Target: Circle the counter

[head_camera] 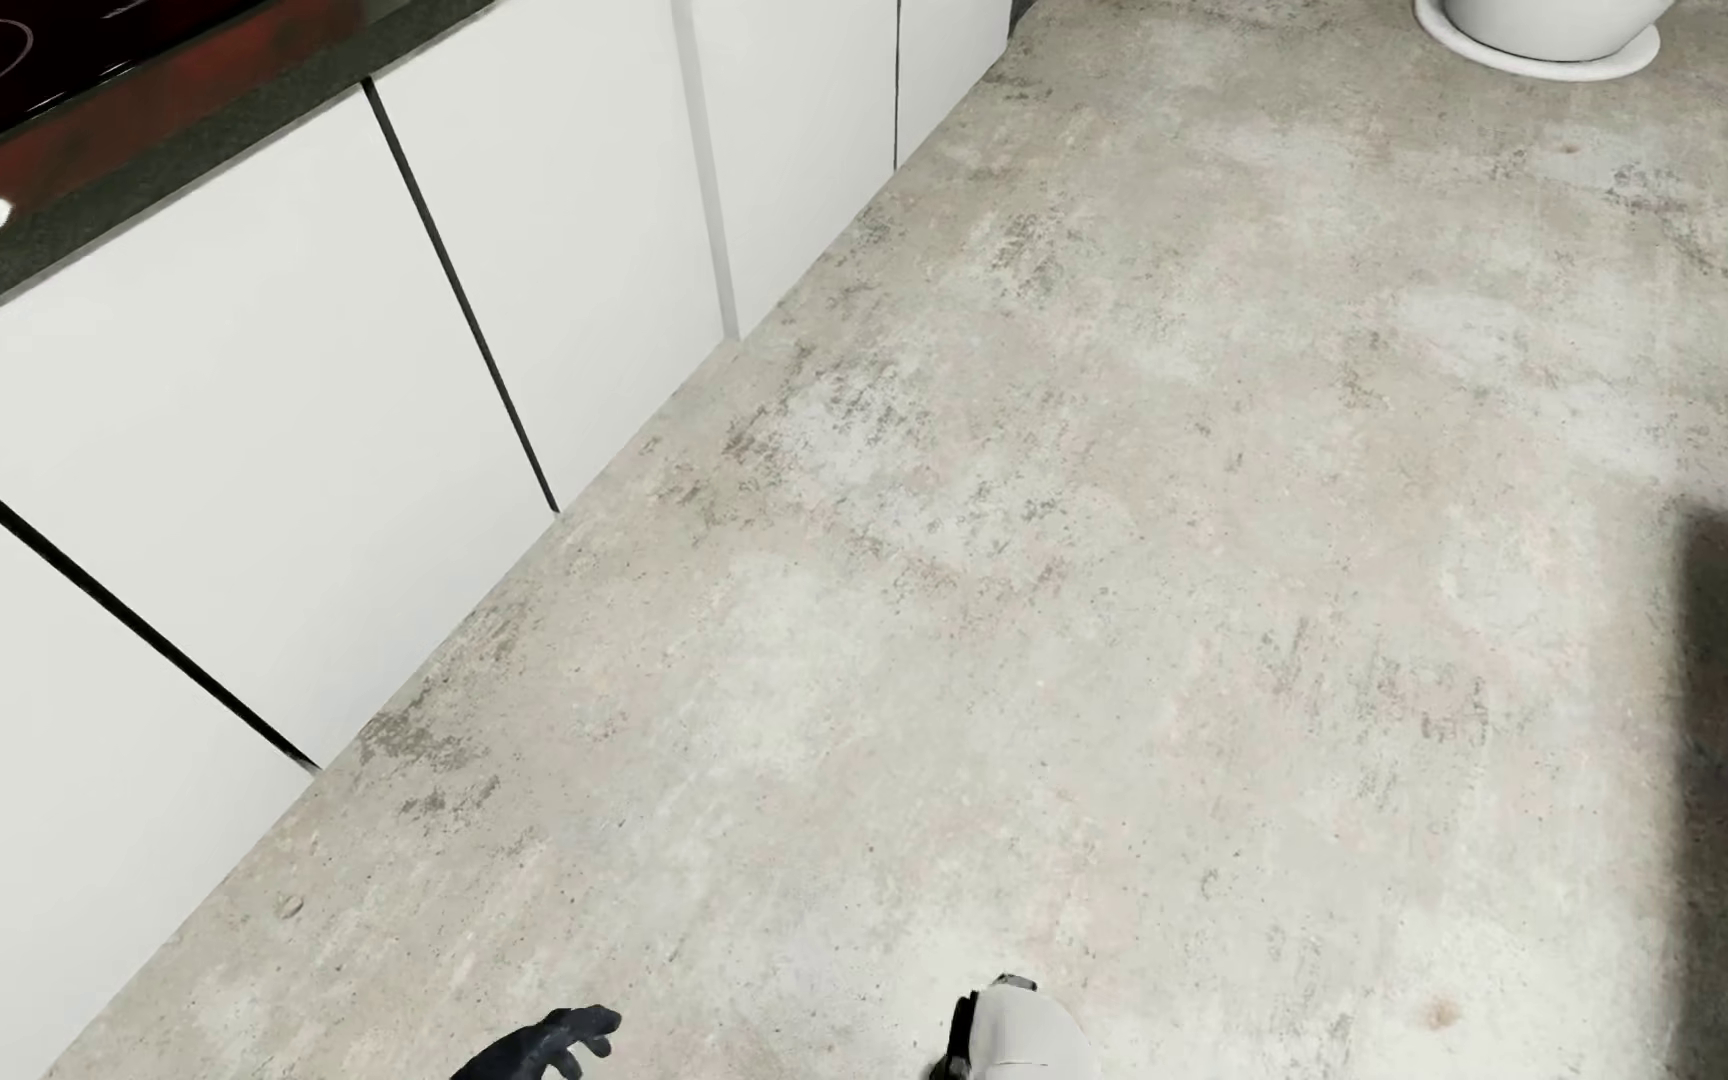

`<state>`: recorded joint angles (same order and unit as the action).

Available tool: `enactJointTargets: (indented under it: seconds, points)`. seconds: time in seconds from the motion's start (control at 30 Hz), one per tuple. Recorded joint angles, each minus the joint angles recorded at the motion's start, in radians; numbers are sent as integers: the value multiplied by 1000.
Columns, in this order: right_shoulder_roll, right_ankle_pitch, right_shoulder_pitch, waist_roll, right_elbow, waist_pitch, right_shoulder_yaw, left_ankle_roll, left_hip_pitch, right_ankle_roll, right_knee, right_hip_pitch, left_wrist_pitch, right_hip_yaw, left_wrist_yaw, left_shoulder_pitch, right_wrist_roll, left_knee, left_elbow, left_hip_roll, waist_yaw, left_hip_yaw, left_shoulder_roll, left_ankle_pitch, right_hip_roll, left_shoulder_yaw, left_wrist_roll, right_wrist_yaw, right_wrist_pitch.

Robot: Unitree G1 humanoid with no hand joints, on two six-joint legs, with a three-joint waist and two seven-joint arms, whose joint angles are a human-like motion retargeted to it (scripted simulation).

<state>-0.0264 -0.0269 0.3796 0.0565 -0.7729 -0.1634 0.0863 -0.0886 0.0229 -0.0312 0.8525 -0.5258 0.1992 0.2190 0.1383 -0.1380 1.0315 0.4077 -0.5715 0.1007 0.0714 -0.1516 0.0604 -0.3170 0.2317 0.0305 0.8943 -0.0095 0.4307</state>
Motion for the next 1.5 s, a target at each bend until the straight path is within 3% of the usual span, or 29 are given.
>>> enactJointTargets:
  seconds: [0.07,0.1,0.13,0.2,0.23,0.3,0.33,0.37,0.4,0.43,0.5,0.57,0.63,0.7,0.73,0.77,0.8,0.87,0.93,1.0,1.07,1.1,1.13,1.2,1.3,1.37,1.4,1.47,1.5]
  points:
    - [-27,-36,120,6,-23,6,-78,16,122,41,-544,43,-4,132,-17,86,66,-88,18,25,8,34,33,-28,-8,50,-19,58,-50]
    - [-45,13,148,7,-52,4,-128,22,185,158,-698,26,4,116,-27,111,132,-118,22,31,12,39,41,-39,-48,59,-28,117,-57]
    - [-61,55,157,8,-74,3,-170,30,236,200,-748,8,13,79,-31,123,196,-122,18,32,13,34,44,-56,-90,50,-44,182,-73]
    - [-85,3,141,1,-82,4,-207,52,320,115,-595,-2,44,96,-31,103,313,-58,-9,26,17,-8,46,-36,-135,13,-69,285,-99]
    - [-62,-39,136,-10,-44,5,-166,56,335,-24,-530,8,63,101,-22,90,318,5,-38,7,26,-9,52,35,-151,19,-58,281,-103]
    - [9,-88,123,-44,31,0,-43,112,264,-192,-389,41,97,134,36,58,260,331,-110,-69,49,-15,67,252,-162,54,-23,213,-126]
    - [53,-18,91,-63,59,-7,34,150,171,-197,-322,62,105,140,68,39,190,561,-140,-113,54,-1,75,362,-179,76,8,174,-126]
    - [87,42,37,-83,62,-12,86,133,71,-192,-290,98,114,139,91,13,140,759,-150,-170,52,11,81,421,-213,85,37,143,-114]
    - [100,85,-38,-101,46,-18,96,86,-34,-185,-288,149,123,127,103,-21,138,908,-143,-220,44,28,76,354,-253,75,57,112,-94]
    - [94,112,-124,-116,11,-22,62,53,-137,-179,-314,211,127,100,94,-62,196,1001,-123,-264,29,43,58,306,-297,43,53,96,-70]
    - [77,145,-305,-134,-58,-23,-44,26,-316,-168,-396,349,115,12,71,-167,330,1035,-58,-335,-11,70,5,303,-383,-44,-7,100,-102]
    - [65,186,-461,-143,-32,-16,-142,4,-451,-158,-451,468,88,-101,77,-246,394,880,-13,-358,-54,80,-10,300,-441,-89,-43,117,-218]
    - [61,241,-580,-148,63,-7,-196,34,-513,-149,-485,571,84,-201,76,-286,352,534,1,-352,-81,86,-15,316,-468,-102,-44,69,-329]
    - [35,291,-657,-152,179,3,-259,70,-475,-126,-533,674,99,-272,81,-289,332,-10,-23,-306,-90,142,-17,365,-479,-104,-17,-11,-373]
    - [24,316,-668,-153,245,4,-274,88,-461,-110,-547,725,107,-291,91,-281,303,-211,-41,-283,-88,168,-13,309,-479,-101,1,-51,-393]
    - [11,347,-661,-154,305,2,-274,218,-473,-96,-539,768,108,-294,94,-270,260,-273,-54,-268,-83,140,-8,259,-475,-96,20,-71,-411]
    - [-2,365,-635,-153,353,0,-259,212,-478,-87,-522,807,108,-283,91,-256,205,-240,-64,-250,-80,107,-5,299,-463,-91,38,-81,-414]
    - [-33,320,-564,-138,385,-4,-250,120,-479,-99,-444,881,108,-261,78,-241,123,-64,-57,-206,-89,131,-23,430,-429,-116,32,-63,-405]
    - [-64,126,-501,-110,306,-11,-261,96,-468,-66,-194,840,115,-214,43,-251,153,125,-41,-198,-100,89,-67,370,-360,-174,-17,-8,-337]
    - [-66,-81,-446,-69,146,-22,-239,90,-414,110,237,643,121,-143,34,-221,223,198,-79,-186,-106,16,-94,247,-227,-193,-42,57,-227]
    - [-33,-39,-390,-29,-39,-29,-170,95,-325,59,490,424,136,-110,54,-155,233,180,-142,-176,-88,-28,-64,174,-129,-148,26,99,-94]
    - [-39,-13,-350,-17,-102,-32,-162,99,-280,63,543,323,131,-91,65,-115,258,153,-162,-166,-74,-34,-43,151,-105,-115,73,132,-55]
    - [-56,-19,-296,-8,-129,-33,-171,101,-237,63,551,230,118,-70,71,-73,293,122,-167,-152,-59,-36,-27,132,-87,-90,107,179,-52]
    - [-84,-5,-159,3,-81,-32,-160,108,-150,53,430,76,66,-41,55,8,326,59,-154,-124,-31,-38,-7,96,-64,-90,87,187,-108]
    - [-46,1,28,11,-11,-28,-4,130,-35,32,-135,14,23,65,39,111,194,-17,-102,-96,-3,-43,36,31,-18,-65,22,158,-132]
    - [-22,-26,92,14,-16,-24,25,148,45,92,-661,57,39,135,35,175,190,-73,-97,-75,4,-54,62,-5,-43,-36,16,167,-100]
    - [-12,85,106,16,-21,-22,18,158,87,156,-751,43,48,192,30,195,218,-91,-99,-68,1,-73,70,-28,-53,-32,13,187,-94]
    - [-25,5,83,11,-35,-19,-31,183,164,57,-613,30,65,293,18,169,315,-57,-90,-73,-3,-150,82,-68,-53,-58,-4,230,-120]
    - [-19,14,65,2,-18,-19,-27,191,205,-63,-539,38,73,295,9,143,338,-20,-88,-85,3,-167,79,-43,-61,-70,-12,231,-127]
